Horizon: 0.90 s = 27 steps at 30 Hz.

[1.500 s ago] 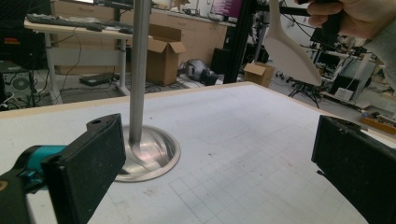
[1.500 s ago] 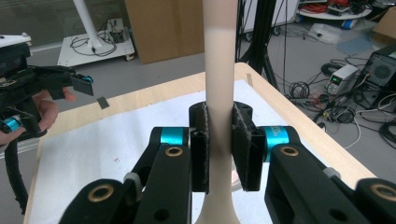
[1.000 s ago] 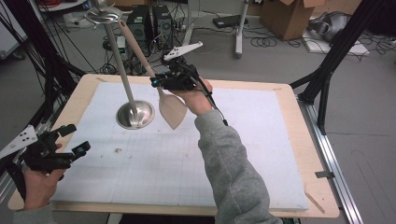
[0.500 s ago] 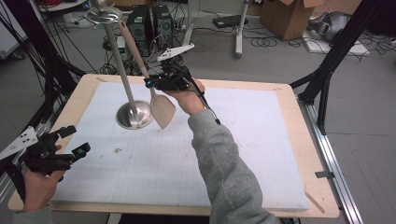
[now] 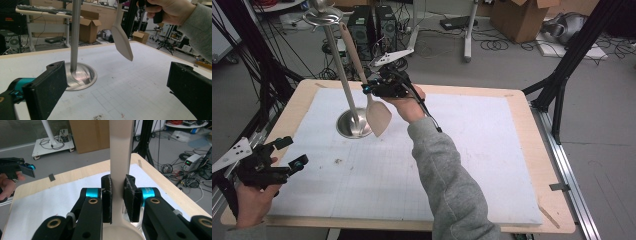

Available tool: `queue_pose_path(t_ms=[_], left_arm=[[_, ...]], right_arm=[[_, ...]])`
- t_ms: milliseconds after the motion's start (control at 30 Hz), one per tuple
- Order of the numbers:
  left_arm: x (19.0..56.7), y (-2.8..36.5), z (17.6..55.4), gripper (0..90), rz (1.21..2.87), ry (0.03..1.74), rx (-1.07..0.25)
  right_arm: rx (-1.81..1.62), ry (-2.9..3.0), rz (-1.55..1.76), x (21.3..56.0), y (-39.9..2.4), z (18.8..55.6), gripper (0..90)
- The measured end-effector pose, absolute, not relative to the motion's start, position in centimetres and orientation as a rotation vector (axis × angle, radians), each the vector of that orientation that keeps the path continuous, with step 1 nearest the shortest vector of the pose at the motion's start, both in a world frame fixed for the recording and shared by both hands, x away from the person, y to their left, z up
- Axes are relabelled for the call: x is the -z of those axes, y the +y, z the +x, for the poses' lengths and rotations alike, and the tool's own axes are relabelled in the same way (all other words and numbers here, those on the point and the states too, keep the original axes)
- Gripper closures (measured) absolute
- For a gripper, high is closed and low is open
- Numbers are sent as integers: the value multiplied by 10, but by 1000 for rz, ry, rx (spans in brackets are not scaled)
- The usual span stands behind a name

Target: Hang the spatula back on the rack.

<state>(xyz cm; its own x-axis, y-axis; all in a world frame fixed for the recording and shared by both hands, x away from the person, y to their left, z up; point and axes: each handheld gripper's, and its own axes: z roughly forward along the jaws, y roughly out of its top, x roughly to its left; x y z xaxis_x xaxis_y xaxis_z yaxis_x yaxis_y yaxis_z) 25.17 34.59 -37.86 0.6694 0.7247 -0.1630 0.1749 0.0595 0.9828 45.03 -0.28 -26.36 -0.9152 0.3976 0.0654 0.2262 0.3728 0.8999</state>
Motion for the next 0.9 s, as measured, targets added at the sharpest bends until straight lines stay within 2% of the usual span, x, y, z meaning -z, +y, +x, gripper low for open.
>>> queue_pose_path(t_ms=[533, 700, 900], left_arm=[[379, 350, 249, 32, 1473, 798, -495], [378, 351, 249, 32, 1470, 796, -498], [377, 352, 249, 32, 1472, 798, -497]], right_arm=[[-1590, 2452, 559, 268, 5, 452, 758], [-1628, 2429, 553, 266, 1, 448, 636], [-1633, 2410, 578, 271, -10, 442, 441]])
